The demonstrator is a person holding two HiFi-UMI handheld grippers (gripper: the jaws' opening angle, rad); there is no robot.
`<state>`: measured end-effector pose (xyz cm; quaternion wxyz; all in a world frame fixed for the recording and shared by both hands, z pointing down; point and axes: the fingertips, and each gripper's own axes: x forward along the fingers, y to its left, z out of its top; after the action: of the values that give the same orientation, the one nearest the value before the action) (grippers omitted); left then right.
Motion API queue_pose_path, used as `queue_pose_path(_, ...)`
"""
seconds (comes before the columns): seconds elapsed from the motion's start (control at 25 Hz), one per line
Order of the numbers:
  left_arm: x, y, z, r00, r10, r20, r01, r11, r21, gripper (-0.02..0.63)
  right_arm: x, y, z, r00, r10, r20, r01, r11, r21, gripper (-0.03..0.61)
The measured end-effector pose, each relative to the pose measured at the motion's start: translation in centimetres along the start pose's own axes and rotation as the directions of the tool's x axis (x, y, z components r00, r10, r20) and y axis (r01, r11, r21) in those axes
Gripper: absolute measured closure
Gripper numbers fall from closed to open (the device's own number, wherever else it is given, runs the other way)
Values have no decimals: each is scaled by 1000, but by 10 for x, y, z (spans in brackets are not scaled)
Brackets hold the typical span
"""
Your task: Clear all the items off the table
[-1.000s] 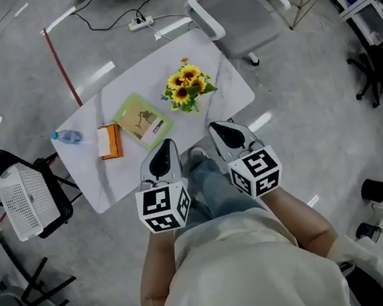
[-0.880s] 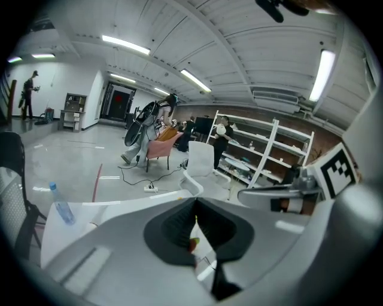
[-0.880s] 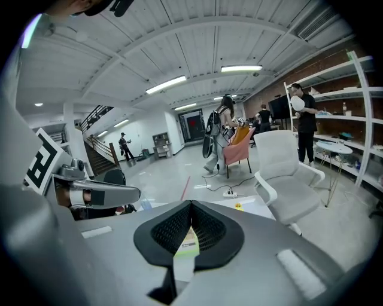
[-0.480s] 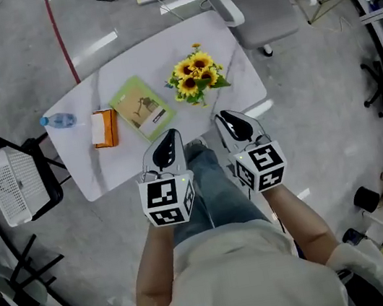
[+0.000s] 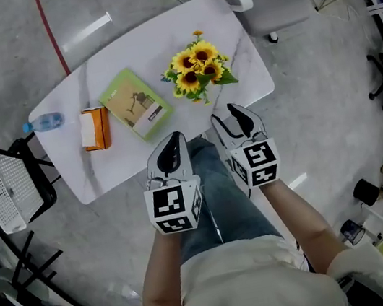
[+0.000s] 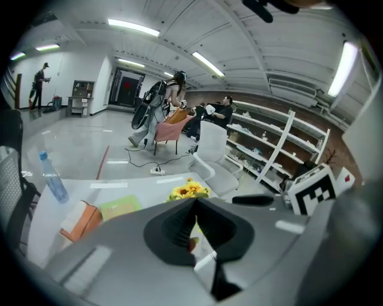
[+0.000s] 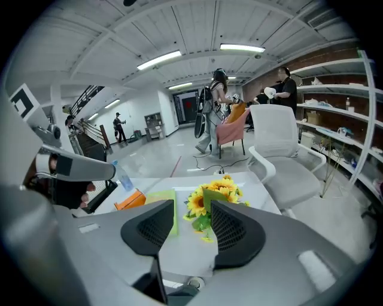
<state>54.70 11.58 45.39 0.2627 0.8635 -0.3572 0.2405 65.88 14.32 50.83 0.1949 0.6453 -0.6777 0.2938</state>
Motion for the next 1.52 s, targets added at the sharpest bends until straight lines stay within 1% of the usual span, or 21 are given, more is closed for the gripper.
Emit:
queue_pose_path(0.12, 13, 2, -10, 1000, 1, -17, -1, 1000, -5, 604, 20, -7, -16, 1000, -6, -21, 6, 1000, 7, 347)
queue_pose_path(0.24, 26, 4, -19, 1000, -2, -27, 2, 1000, -5, 604, 40, -8, -36, 999, 13, -45, -12, 1000, 3, 298)
queue_pose_path(0.4, 43, 10, -29, 999, 2, -32, -3, 1000, -17, 603, 66, -9, -64, 997, 24, -73, -26, 1000, -16, 250)
queue_pose_path(0.64, 64, 23, -54, 999, 17, -52, -19, 999, -30, 603, 104, -19, -98, 996, 7, -89, -8, 1000, -11, 200)
queue_pose_path(0.84, 80, 35, -71, 998, 35, -51, -38, 998, -58, 603, 135, -26, -117, 998, 8, -64, -11, 999, -46, 129)
queue_pose_path(0.96, 92, 39, -78, 998, 37, -44, -41, 996, -81, 603, 153, -31, -130, 998, 18, -67, -21, 999, -43, 120)
queue_pose_path(1.08, 104, 43, -85, 998, 42, -36, -45, 994, -100, 603, 168, -34, -137, 998, 14, -63, -16, 999, -41, 99)
queue_pose_path(1.2, 112, 46, -90, 998, 51, -28, -54, 991, -122, 603, 181, -39, -140, 999, 0, -52, -4, 998, -67, 65)
queue_pose_path(1.32, 116, 49, -92, 998, 57, -18, -59, 988, -141, 604, 190, -42, -141, 999, 0, -43, -3, 997, -77, 49)
queue_pose_path(1.52, 120, 53, -92, 998, 63, -7, -63, 985, -163, 604, 205, -47, -140, 999, -5, -47, 2, 998, -60, 31)
